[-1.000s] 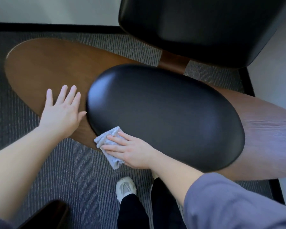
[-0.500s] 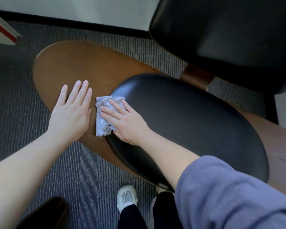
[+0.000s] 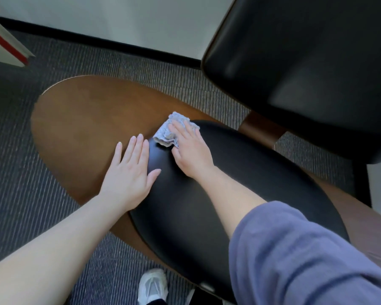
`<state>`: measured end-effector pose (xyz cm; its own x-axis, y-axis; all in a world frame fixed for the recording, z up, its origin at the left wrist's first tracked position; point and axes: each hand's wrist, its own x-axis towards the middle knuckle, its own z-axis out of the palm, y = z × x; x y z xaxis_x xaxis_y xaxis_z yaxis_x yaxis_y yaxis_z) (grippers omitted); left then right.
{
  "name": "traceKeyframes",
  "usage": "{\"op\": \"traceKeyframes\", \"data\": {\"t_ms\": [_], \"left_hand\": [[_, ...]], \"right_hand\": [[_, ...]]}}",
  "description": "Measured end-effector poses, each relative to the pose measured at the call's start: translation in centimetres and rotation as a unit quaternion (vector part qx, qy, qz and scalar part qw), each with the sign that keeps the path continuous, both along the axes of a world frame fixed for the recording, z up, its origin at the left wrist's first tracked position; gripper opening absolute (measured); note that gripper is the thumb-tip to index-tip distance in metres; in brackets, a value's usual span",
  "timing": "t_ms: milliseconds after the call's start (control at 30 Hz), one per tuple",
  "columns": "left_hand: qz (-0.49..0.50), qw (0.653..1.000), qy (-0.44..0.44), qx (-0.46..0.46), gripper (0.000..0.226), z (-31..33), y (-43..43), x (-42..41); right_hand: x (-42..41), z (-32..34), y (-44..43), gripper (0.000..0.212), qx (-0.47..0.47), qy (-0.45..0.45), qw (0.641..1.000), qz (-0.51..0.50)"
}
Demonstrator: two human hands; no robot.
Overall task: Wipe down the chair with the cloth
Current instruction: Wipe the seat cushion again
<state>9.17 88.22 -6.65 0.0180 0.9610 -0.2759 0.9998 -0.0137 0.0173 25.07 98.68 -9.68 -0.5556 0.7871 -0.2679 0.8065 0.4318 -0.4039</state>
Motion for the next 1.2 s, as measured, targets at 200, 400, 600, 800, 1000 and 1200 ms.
{"op": "traceKeyframes", "data": {"t_ms": [200,400,600,800,1000,1200], "left_hand": [[0.049,0.999,0.023,-0.002,0.086,-1.4,1.4,2.8],[0.062,0.998,0.028,-0.019,0.087,-1.1,1.8,3.3],[0.064,0.997,0.021,-0.030,0.088,-1.0,1.8,3.1],[0.018,0.999,0.015,-0.038,0.076,0.0,1.7,1.5],[-0.030,0.997,0.075,0.020,0.070,1.4,-1.8,-3.0],[-0.063,0.991,0.108,0.045,0.067,3.8,-5.9,-7.0]], "right_hand": [[5.5,-1.7,2.5,0.057,-0.033,0.036,0.994,-0.093],[10.6,0.0,0.9,0.031,-0.070,0.033,0.986,-0.148],[10.4,-0.1,2.1,0.042,-0.054,-0.154,0.973,-0.166],[8.3,-0.9,1.8,0.035,-0.093,-0.129,0.948,-0.277],[3.0,1.3,-0.6,0.012,-0.085,0.078,0.943,-0.311],[-4.5,3.2,-4.0,0.022,-0.039,0.132,0.983,-0.121]]}}
